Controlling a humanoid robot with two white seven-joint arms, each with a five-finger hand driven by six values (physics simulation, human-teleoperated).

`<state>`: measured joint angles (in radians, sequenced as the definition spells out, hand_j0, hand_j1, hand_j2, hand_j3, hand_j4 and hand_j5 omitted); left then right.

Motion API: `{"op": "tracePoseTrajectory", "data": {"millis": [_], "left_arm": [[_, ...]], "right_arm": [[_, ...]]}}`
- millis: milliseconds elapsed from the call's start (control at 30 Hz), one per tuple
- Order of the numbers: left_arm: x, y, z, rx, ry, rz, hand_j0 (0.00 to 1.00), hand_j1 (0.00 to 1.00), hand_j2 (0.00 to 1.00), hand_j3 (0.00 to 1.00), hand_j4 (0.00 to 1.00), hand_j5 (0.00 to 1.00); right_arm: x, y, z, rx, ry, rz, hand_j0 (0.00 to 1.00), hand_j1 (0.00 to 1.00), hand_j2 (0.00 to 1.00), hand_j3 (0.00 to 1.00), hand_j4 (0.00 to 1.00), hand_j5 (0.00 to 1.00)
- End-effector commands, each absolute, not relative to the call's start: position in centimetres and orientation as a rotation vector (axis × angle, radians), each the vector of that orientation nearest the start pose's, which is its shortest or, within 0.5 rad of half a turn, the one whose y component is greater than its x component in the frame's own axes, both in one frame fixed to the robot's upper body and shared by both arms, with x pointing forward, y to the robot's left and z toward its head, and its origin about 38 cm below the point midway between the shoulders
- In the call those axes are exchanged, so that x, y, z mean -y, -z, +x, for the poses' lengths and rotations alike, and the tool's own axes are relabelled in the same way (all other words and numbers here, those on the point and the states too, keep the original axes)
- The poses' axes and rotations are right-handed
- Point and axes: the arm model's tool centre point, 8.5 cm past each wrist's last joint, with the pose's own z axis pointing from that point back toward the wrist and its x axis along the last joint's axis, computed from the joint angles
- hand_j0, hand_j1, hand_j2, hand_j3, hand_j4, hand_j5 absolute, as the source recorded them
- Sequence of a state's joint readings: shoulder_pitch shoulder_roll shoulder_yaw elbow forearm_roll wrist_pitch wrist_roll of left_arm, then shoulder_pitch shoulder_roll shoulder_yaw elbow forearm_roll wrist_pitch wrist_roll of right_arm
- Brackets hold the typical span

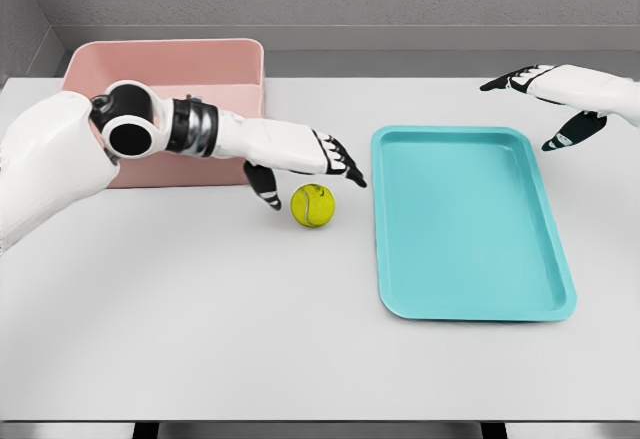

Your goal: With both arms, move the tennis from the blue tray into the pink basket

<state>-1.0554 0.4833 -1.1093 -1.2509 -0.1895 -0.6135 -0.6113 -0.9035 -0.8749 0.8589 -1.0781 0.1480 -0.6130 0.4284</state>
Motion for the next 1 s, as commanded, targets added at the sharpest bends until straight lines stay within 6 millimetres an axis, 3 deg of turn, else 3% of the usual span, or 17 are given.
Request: {"op": "tracePoseTrajectory", "data": {"millis": [0,200,267,533,700,833,967], "left_arm": [[-12.0,-21.7,47.1,-1.853,-2.980,0.038,1.00,1.00,1.00,1.00,1.00,1.00],[-11.7,-21.6,47.1,-1.860,-2.978,0.047,1.00,1.00,1.00,1.00,1.00,1.00],[-12.6,-21.0,48.0,-1.869,-3.023,0.026,1.00,1.00,1.00,1.00,1.00,1.00],[-11.6,-19.9,47.6,-1.882,-3.023,0.083,1.00,1.00,1.00,1.00,1.00,1.00],[-11.9,-19.4,48.5,-1.937,-3.050,0.101,1.00,1.00,1.00,1.00,1.00,1.00],[-12.3,-18.1,48.3,-1.923,-3.081,0.114,1.00,1.00,1.00,1.00,1.00,1.00],[-12.3,-18.0,48.3,-1.919,-3.081,0.113,1.00,1.00,1.00,1.00,1.00,1.00]], "right_arm": [[38.1,-24.1,48.6,1.381,-1.793,-0.433,1.00,1.00,1.00,1.00,1.00,1.00],[38.0,-24.0,48.6,1.381,-1.795,-0.430,1.00,1.00,1.00,1.00,1.00,1.00],[38.0,-24.0,48.5,1.380,-1.795,-0.429,1.00,1.00,1.00,1.00,1.00,1.00],[37.8,-23.8,48.5,1.384,-1.797,-0.424,1.00,1.00,1.00,1.00,1.00,1.00],[37.8,-23.8,48.5,1.384,-1.797,-0.424,1.00,1.00,1.00,1.00,1.00,1.00],[37.8,-23.8,48.5,1.384,-1.797,-0.424,1.00,1.00,1.00,1.00,1.00,1.00],[37.8,-23.8,48.5,1.383,-1.798,-0.423,1.00,1.00,1.00,1.00,1.00,1.00]]}}
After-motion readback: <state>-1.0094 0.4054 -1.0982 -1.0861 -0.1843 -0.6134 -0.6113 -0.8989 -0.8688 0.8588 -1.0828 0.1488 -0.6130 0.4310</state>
